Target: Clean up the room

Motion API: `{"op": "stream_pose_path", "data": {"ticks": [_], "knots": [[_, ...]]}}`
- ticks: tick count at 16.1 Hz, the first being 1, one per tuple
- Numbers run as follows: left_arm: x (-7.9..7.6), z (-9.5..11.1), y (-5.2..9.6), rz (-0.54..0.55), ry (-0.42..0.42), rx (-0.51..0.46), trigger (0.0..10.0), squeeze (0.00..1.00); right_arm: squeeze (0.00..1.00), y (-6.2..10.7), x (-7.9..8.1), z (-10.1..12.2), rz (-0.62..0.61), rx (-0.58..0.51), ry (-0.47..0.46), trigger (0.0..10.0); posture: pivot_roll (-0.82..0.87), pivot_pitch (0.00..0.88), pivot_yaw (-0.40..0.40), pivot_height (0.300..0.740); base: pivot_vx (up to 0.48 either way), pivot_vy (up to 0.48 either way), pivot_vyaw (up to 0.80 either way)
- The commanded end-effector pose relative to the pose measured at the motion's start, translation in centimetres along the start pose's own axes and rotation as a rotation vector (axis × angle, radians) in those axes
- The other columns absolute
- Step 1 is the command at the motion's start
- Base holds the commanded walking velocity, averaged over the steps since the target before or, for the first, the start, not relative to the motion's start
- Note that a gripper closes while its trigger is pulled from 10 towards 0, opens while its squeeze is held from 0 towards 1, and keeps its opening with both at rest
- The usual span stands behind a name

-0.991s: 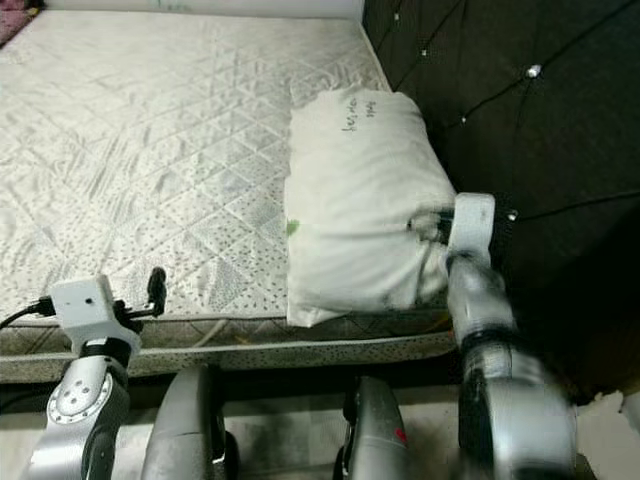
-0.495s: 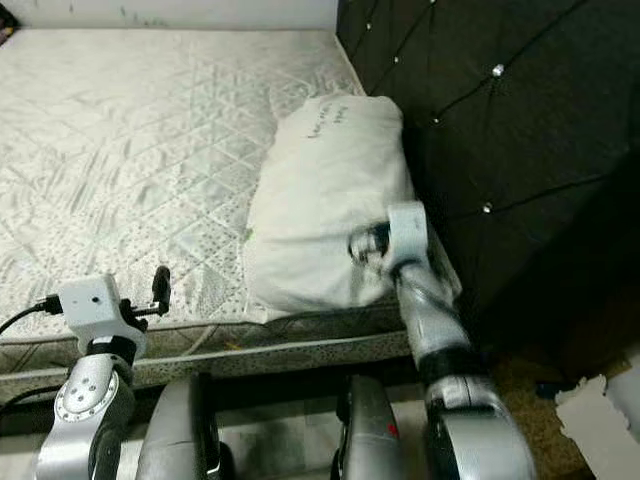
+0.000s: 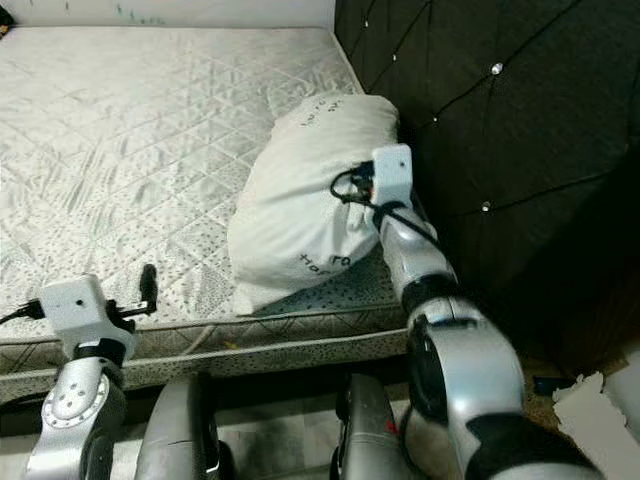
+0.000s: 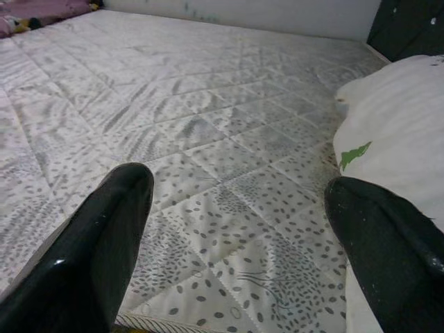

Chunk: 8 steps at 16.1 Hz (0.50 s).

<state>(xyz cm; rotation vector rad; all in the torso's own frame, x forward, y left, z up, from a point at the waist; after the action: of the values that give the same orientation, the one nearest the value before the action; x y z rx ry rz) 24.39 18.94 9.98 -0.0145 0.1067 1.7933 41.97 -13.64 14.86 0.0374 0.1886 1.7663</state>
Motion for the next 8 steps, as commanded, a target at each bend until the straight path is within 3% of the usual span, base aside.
{"op": "stream_pose_path", "data": {"ticks": [1,8], "knots": [[0.01,0.35,0.09,0.007,0.002,-0.006,10.0,0.0,0.0,-0.62,-0.06,3.14,-0.015,-0.058,0.066,0.0,0.07,0.041,-0.057,0.597,0.0,0.0,0.0],[0.01,0.38,0.12,0.007,0.002,-0.007,10.0,0.0,0.0,-0.67,-0.09,3.31,-0.019,-0.058,0.068,0.0,0.08,0.046,-0.06,0.597,0.0,0.0,0.0]]}}
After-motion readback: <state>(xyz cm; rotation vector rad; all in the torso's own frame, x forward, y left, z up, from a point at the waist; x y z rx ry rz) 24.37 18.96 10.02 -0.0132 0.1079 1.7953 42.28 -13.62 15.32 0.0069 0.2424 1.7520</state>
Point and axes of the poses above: a point about 5 cm out from each wrist's last joint towards the gripper, its own y axis pointing back from the gripper into the wrist, its own z axis along the axis of the wrist's last joint, x = y × z, the point moved 2 cm from there along -y, pointing out of the wrist towards the gripper, and after that the axes turned 1 degree about y, right-handed, at the moved point
